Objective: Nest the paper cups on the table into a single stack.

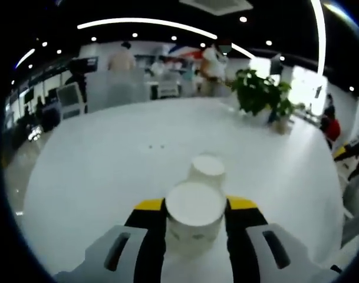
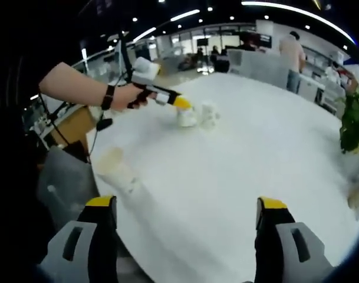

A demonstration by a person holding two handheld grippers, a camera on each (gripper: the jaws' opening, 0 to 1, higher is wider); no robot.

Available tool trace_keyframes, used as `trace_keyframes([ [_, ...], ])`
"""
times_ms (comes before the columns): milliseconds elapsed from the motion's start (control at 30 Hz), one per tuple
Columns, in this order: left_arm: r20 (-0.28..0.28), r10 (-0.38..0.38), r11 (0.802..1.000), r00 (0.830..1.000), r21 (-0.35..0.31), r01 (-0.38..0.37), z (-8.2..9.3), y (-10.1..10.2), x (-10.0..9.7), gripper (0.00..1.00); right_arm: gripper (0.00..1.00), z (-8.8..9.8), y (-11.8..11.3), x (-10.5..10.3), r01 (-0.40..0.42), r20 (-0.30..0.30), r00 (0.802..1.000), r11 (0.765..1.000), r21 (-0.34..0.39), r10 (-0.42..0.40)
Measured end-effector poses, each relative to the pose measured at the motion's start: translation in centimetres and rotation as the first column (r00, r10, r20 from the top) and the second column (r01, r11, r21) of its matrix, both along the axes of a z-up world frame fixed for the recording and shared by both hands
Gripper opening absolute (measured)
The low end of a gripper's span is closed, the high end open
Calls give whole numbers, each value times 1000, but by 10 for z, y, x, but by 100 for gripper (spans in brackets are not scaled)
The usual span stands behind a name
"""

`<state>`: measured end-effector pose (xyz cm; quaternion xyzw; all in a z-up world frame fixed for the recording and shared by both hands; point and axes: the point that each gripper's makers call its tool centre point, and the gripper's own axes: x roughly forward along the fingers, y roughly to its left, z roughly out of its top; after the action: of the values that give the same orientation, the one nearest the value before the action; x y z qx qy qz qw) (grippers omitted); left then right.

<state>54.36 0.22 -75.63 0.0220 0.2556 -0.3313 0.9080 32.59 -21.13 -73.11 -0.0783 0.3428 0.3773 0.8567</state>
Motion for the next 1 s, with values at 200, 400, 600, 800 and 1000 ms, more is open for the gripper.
trace_keyframes([
  [200,27,-21,999,999,-27,21,30,-3,-11,37,97,12,6,2,4,28,1000,1000,20,-4],
  [400,39,-51,996,998,-76,54,63,-15,-22,37,96,20,6,1,2,56,998,1000,29,-4],
  [600,80,-95,993,992,-63,100,95,-25,-36,37,96,22,5,-6,3,67,998,999,47,-6],
  [800,134,-178,984,975,-4,180,123,-43,-62,37,96,25,3,-11,-6,75,997,997,73,1],
  [1000,146,-217,976,965,3,219,145,-56,-83,37,96,20,1,-15,-32,80,996,997,77,26],
])
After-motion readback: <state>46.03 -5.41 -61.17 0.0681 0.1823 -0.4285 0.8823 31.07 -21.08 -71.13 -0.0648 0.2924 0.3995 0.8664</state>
